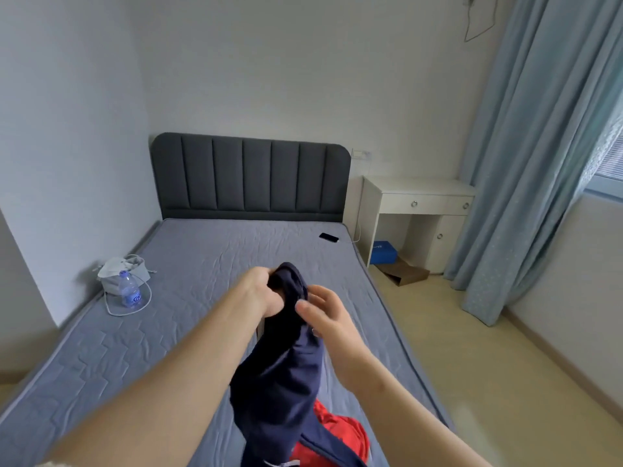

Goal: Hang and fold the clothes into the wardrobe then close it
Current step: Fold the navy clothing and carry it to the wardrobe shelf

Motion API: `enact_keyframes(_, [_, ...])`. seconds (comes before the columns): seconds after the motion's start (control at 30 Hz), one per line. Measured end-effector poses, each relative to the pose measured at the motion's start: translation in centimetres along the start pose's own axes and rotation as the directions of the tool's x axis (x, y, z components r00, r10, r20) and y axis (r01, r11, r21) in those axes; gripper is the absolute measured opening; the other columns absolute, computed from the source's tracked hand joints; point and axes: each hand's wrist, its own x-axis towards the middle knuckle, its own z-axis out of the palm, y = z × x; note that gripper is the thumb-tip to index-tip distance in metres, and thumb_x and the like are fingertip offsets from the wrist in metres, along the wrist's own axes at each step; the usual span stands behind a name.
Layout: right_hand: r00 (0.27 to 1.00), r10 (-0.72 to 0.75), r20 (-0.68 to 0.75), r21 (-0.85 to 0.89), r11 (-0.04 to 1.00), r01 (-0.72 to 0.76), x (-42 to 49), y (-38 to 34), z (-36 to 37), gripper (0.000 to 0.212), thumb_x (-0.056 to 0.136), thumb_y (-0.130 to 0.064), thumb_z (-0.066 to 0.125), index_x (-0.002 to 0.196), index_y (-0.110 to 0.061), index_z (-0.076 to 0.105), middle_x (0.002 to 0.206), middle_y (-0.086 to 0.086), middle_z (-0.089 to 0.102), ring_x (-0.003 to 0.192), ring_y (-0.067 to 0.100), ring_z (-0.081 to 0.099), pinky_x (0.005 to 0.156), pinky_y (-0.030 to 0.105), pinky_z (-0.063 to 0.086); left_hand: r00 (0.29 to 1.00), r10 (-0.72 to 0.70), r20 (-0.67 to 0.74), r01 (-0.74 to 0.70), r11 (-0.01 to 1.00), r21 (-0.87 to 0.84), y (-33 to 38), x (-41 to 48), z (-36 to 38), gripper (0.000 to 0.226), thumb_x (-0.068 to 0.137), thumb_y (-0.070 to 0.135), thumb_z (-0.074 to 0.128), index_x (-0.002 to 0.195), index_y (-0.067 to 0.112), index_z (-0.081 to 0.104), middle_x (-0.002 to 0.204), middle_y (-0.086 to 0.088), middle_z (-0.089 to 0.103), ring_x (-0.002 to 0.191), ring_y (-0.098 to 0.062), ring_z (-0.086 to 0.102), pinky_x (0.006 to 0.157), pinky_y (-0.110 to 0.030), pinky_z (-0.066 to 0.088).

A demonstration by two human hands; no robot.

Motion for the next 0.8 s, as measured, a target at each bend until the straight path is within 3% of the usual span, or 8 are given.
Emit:
enact_keyframes(0.1, [0.997,-0.062,0.046,-0.093,0.993,0.066,-0.1,0.6,0.2,0.051,0.076,-0.012,0.075,0.107,-0.039,0.044,0.101,-0.022,0.057,0.091,-0.009,0.059,0.07,0.008,0.048,0.998,0.058,-0.013,-0.059,0.992,-0.113,0.4,-0.9,1.5,0.034,0.097,-0.009,0.028,0.073,0.008,0.043,0.054,-0.007,0.049,0.028,0.001,0.047,0.042,-0.004,0.041])
enact_keyframes(0.23, [0.973,-0.054,-0.223,-0.249,0.968,-0.004,0.6,0.7,-0.1,0.023,0.084,-0.014,0.063,0.098,-0.029,0.052,0.096,-0.005,0.063,0.091,0.016,0.06,0.078,0.03,0.048,0.998,-0.023,0.053,0.042,0.916,-0.399,1.2,-1.7,2.7,0.024,0.098,0.0,0.036,0.11,-0.008,0.056,0.076,-0.011,0.051,0.095,-0.021,0.062,0.095,-0.019,0.041])
enact_keyframes(0.37, [0.956,0.008,-0.294,-0.179,0.982,-0.063,1.2,-0.8,-1.1,0.019,0.094,-0.011,0.043,0.083,-0.022,0.054,0.08,0.003,0.06,0.071,0.016,0.053,0.063,0.03,0.042,0.999,-0.01,0.031,0.019,0.947,-0.319,2.1,-2.0,1.1,0.021,0.096,0.005,0.045,0.081,-0.004,0.057,0.067,-0.015,0.061,0.061,-0.024,0.061,0.082,-0.026,0.053])
enact_keyframes(0.47, [0.943,0.022,-0.331,-0.125,0.99,-0.067,1.4,-1.7,-1.7,0.012,0.094,-0.013,0.042,0.085,-0.02,0.047,0.08,0.002,0.054,0.065,0.012,0.049,0.053,0.023,0.038,0.997,0.058,-0.057,-0.063,0.994,-0.089,1.8,-2.0,-0.2,0.014,0.092,0.013,0.055,0.083,0.003,0.056,0.071,-0.011,0.062,0.06,-0.019,0.063,0.05,-0.028,0.054])
enact_keyframes(0.57, [0.946,0.023,-0.324,-0.093,0.994,-0.056,1.5,-2.6,-1.8,0.009,0.092,-0.013,0.046,0.085,-0.018,0.047,0.08,0.003,0.055,0.065,0.014,0.052,0.053,0.025,0.039,0.973,0.229,0.019,-0.227,0.947,0.229,0.4,-2.0,-1.2,0.013,0.086,0.018,0.064,0.092,0.017,0.052,0.094,-0.006,0.054,0.077,-0.014,0.058,0.059,-0.025,0.051])
enact_keyframes(0.67, [0.958,0.032,-0.286,-0.074,0.996,-0.055,1.5,-3.1,-1.7,0.008,0.09,-0.014,0.051,0.083,-0.017,0.049,0.078,0.005,0.056,0.065,0.016,0.054,0.053,0.027,0.041,0.773,0.542,0.329,-0.6,0.457,0.657,-1.6,-1.6,-2.4,0.053,0.077,0.007,0.071,0.111,0.034,0.041,0.119,-0.004,0.04,0.107,-0.016,0.049,0.085,-0.02,0.043])
enact_keyframes(0.73, [0.968,0.041,-0.247,-0.108,0.992,-0.069,1.3,-3.0,-1.7,0.009,0.089,-0.015,0.053,0.081,-0.015,0.05,0.075,0.005,0.056,0.065,0.017,0.055,0.051,0.026,0.043,0.676,0.52,0.522,-0.625,0.028,0.78,-2.5,-1.2,-2.9,0.078,0.073,0.015,0.073,0.134,0.039,0.031,0.137,-0.003,0.026,0.126,-0.02,0.031,0.102,-0.03,0.033])
enact_keyframes(0.8, [0.978,0.044,-0.203,-0.157,0.985,-0.077,1.1,-2.8,-1.6,0.01,0.088,-0.01,0.053,0.079,-0.014,0.051,0.071,0.005,0.056,0.061,0.016,0.054,0.046,0.023,0.043,0.615,0.49,0.618,-0.601,-0.216,0.769,-3.1,-1.1,-2.7,0.082,0.071,0.027,0.073,0.139,0.042,0.03,0.145,0.002,0.024,0.129,-0.015,0.026,0.106,-0.035,0.029])
